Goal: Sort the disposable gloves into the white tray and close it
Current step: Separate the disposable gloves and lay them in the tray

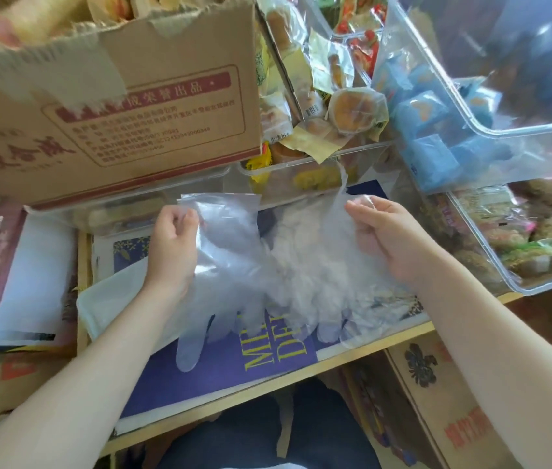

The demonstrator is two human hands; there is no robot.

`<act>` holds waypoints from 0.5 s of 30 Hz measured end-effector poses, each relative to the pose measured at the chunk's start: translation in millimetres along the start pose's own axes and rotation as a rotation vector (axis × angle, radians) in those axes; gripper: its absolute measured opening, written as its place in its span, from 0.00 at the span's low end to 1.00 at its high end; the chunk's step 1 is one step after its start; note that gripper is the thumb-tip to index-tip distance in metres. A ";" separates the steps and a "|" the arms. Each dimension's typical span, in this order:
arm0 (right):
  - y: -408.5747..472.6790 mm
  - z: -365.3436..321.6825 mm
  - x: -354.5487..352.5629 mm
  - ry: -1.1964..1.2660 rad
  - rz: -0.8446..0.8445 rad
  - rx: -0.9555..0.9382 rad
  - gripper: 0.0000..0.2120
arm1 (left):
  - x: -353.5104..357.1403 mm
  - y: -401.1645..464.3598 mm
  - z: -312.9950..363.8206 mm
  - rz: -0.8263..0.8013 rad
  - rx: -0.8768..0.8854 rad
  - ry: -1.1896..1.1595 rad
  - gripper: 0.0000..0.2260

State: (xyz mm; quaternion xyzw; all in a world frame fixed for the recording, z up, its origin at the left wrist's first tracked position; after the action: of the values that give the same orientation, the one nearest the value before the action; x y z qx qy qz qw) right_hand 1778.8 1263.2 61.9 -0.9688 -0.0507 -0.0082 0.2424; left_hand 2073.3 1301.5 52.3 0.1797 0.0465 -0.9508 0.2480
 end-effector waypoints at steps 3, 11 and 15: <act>-19.1 6.1 31.8 0.262 -0.051 0.174 0.14 | 0.8 -6.8 37.8 -0.016 0.196 0.005 0.11; -37.1 -6.7 91.0 0.860 -0.095 0.294 0.09 | 37.2 -50.7 66.4 -0.294 0.248 -0.224 0.05; -33.1 -5.0 99.7 0.936 -0.070 0.277 0.15 | 49.3 -57.4 40.1 -0.377 -0.068 -0.474 0.09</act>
State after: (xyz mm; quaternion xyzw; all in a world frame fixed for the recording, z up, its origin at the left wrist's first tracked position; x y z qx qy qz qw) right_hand 1874.6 1299.3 85.9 -0.8176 0.0304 -0.4442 0.3652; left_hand 1992.4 1322.0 71.6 -0.0675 0.0516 -0.9934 0.0770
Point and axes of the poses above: each hand's wrist, its own y-axis towards the middle knuckle, its own x-axis out of the palm, z = x × y, the point moved 9 cm from there along y, towards the middle knuckle, and after that the axes turned 1 degree about y, right-handed, at the moved point
